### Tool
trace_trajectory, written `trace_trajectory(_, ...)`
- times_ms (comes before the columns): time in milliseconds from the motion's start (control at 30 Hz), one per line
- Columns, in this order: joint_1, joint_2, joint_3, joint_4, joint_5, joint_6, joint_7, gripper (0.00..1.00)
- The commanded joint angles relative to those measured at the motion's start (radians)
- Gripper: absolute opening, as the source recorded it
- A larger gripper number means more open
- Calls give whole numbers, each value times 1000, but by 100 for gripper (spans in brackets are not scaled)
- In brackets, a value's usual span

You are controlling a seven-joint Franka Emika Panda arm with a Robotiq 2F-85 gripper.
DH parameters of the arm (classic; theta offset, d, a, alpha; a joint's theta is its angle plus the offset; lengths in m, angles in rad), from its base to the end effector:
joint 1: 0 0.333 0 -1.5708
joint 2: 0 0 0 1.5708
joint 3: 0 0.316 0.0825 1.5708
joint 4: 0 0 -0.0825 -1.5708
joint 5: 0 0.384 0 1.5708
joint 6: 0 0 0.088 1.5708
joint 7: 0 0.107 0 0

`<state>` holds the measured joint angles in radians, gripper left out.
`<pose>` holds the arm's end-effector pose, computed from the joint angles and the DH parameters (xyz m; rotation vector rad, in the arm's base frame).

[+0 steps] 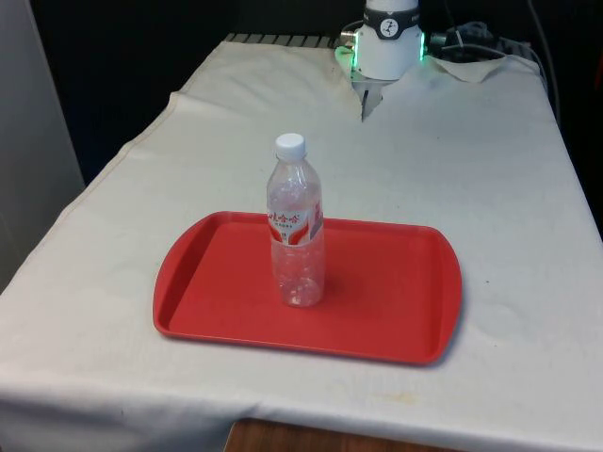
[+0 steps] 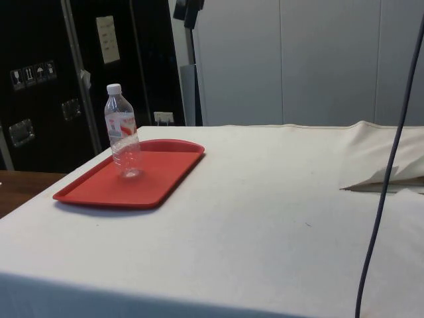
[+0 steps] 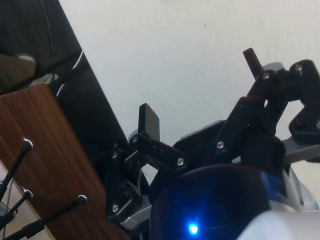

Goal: Place the bottle upright on the tray.

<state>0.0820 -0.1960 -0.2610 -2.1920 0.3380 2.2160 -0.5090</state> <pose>0.5070 -0.0862 0.4892 -2.8482 -0.2186 -0.4474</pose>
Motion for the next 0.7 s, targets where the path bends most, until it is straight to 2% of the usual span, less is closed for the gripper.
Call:
trace_trajectory(0, -2, -4, 0, -3, -6, -3, 6, 100)
trace_trajectory(100, 0, 0, -2, 0, -1, 0, 0, 100)
trace_trajectory(133, -4, -4, -1, -1, -16, -4, 8, 100)
trace_trajectory(433, -5, -6, 1, 3, -64, -5, 20, 100)
trace_trajectory(467, 0, -3, -4, 3, -40, 0, 3, 100)
trace_trajectory(500, -5, -6, 1, 4, -71, -5, 22, 100)
trace_trajectory(667, -4, -8, 1, 4, -111, -5, 33, 100)
